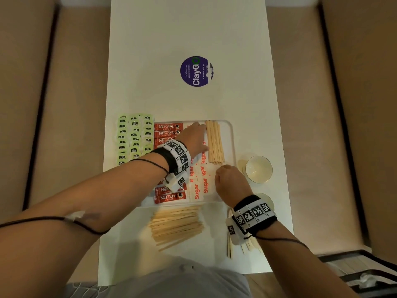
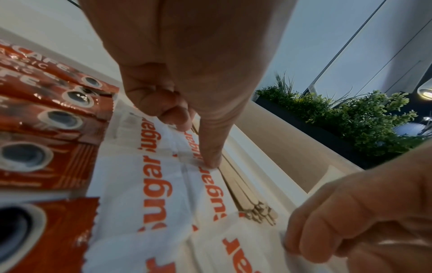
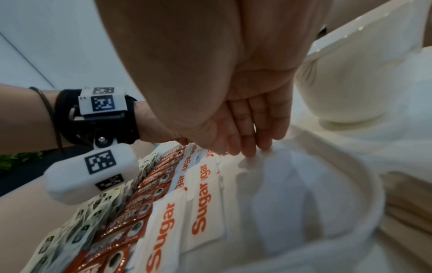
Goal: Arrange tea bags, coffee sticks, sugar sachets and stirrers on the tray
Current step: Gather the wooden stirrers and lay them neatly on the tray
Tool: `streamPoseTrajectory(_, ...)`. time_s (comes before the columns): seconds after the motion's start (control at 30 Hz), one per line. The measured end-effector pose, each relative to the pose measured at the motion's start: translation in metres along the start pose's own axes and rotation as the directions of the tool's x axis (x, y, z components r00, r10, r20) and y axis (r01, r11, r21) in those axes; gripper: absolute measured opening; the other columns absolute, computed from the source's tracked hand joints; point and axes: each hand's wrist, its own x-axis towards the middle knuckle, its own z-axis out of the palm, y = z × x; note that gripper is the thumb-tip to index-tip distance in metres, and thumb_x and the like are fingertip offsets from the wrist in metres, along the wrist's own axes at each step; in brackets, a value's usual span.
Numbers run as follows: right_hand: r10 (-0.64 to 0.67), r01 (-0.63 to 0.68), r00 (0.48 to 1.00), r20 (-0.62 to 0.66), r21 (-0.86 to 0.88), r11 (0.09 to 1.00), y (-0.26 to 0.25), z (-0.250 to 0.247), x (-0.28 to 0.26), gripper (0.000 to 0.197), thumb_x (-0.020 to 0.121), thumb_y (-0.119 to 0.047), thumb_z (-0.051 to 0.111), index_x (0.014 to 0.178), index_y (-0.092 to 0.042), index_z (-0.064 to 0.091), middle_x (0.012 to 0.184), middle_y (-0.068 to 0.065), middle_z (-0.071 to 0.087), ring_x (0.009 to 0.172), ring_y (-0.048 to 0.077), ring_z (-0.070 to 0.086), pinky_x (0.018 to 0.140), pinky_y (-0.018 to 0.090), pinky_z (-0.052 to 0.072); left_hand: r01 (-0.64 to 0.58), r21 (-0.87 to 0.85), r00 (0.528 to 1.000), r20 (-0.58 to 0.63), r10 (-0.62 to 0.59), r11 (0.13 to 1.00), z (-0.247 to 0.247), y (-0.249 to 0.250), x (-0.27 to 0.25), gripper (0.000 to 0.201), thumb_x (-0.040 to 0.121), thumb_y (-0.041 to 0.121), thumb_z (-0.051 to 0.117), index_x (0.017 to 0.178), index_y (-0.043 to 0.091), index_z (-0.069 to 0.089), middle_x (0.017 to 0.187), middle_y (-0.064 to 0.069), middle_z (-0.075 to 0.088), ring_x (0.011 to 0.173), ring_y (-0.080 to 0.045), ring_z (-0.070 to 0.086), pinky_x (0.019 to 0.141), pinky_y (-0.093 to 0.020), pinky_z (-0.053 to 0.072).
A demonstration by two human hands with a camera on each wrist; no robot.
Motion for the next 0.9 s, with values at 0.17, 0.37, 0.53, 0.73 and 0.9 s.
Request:
streamPoseTrajectory(0.17,-0.025,0.026,0.999,-0.036,0.033,0.999,-0.006,-0.005,0.009,0.025,0.103,-0.02,0.045,0.082,-0.015,0.058,0.087,-0.003,0.058,0.076,0.015,0.06,0.07,0.029,0.057,-0.007,0.027,1.0,0.001,0.007,1.0,0.001,0.001,-0.001,0.062,0.084,0.036,0.078,0.136,0.014,0.051,0.118,-0.003,0.054,0.099,-0.02,0.059,0.08,-0.03,0.048)
streamPoseTrajectory(0.37,-0.058,0.058,0.998,-0.012,0.015,0.998,-0.006,-0.01,0.008,0.03,0.103,-0.024,0.043,0.076,-0.018,0.052,0.083,-0.003,0.059,0.073,0.016,0.058,0.066,0.033,0.057,-0.015,0.062,1.0,0.001,0.015,0.998,-0.001,0.002,-0.005,0.057,0.085,0.039,0.076,0.131,0.014,0.053,0.116,-0.003,0.054,0.099,-0.022,0.059,0.079,-0.031,0.048)
streamPoseTrajectory(0.53,-0.158,0.158,0.987,-0.005,0.031,0.987,-0.011,-0.014,-0.011,0.024,0.102,-0.024,0.051,0.107,-0.013,0.071,0.108,0.003,0.069,0.1,0.021,0.061,0.084,0.039,0.057,-0.058,0.099,0.998,0.005,0.058,0.993,-0.004,-0.004,-0.036,0.06,0.094,0.04,0.065,0.145,0.014,0.046,0.133,-0.006,0.054,0.113,-0.023,0.058,0.093,-0.035,0.05)
streamPoseTrajectory(0.73,-0.349,0.35,0.931,0.103,0.015,0.937,-0.033,-0.005,-0.047,0.032,0.103,-0.027,0.053,0.13,-0.016,0.065,0.128,0.003,0.066,0.116,0.022,0.059,0.095,0.04,0.053,-0.136,0.129,0.986,0.111,0.122,0.982,-0.003,-0.034,-0.108,0.036,0.097,0.037,0.058,0.128,0.019,0.06,0.106,0.002,0.065,0.082,-0.011,0.054,0.069,-0.026,0.043)
streamPoseTrajectory(0.9,-0.495,0.505,0.85,0.18,-0.013,0.863,-0.05,0.02,-0.071,0.036,0.095,-0.028,0.064,0.127,-0.011,0.065,0.125,0.007,0.067,0.113,0.028,0.059,0.093,0.043,0.053,-0.168,0.152,0.974,0.18,0.14,0.974,0.018,-0.062,-0.173,0.038,0.094,0.045,0.061,0.125,0.023,0.059,0.101,0.009,0.059,0.082,-0.01,0.052,0.068,-0.027,0.039)
